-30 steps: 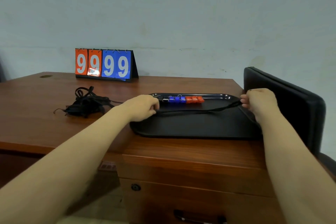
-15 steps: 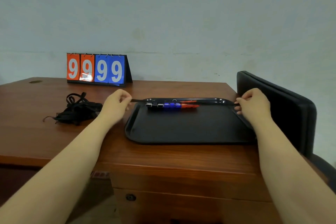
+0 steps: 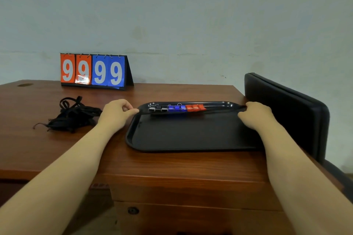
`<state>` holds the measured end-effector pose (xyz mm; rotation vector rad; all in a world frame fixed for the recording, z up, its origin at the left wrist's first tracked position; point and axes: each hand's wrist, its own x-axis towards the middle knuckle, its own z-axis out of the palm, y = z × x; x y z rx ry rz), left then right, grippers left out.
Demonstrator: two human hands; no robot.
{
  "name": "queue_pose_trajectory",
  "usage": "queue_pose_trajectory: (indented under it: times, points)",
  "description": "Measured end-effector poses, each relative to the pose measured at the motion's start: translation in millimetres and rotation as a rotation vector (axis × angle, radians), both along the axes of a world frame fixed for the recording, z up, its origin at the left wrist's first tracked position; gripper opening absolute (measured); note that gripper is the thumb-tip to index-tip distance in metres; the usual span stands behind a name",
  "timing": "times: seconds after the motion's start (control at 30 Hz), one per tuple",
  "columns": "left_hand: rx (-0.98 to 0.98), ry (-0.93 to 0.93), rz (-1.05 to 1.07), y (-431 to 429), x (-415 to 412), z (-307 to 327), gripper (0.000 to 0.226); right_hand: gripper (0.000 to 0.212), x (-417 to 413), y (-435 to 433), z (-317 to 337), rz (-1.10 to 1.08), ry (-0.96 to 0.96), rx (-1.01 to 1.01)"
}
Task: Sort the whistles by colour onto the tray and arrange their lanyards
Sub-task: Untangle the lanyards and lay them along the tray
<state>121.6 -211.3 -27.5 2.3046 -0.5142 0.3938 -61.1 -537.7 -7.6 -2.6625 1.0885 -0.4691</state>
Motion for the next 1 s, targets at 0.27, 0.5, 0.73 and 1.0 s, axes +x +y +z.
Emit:
queue_pose_trajectory:
  times: [0.27, 0.5, 0.73, 1.0]
  points:
    - [-0.063, -0.133, -0.006, 1, -6, 5, 0.011, 0.033, -3, 11, 4, 0.087, -0.135, -0.189]
    - [0.227, -0.095, -0.153, -4, -7, 6, 0.02, 0.049, 5, 18, 4, 0.315, 0.182, -0.014]
    - [0.251, -0.049, -0.149, -2, -3, 2, 0.025, 0.054, 7, 16, -1, 0.241, 0.307, 0.009]
    - [0.097, -0.165, -0.088, 2, -9, 3, 0.024, 0.046, 5, 21, 6, 0.271, 0.164, -0.075]
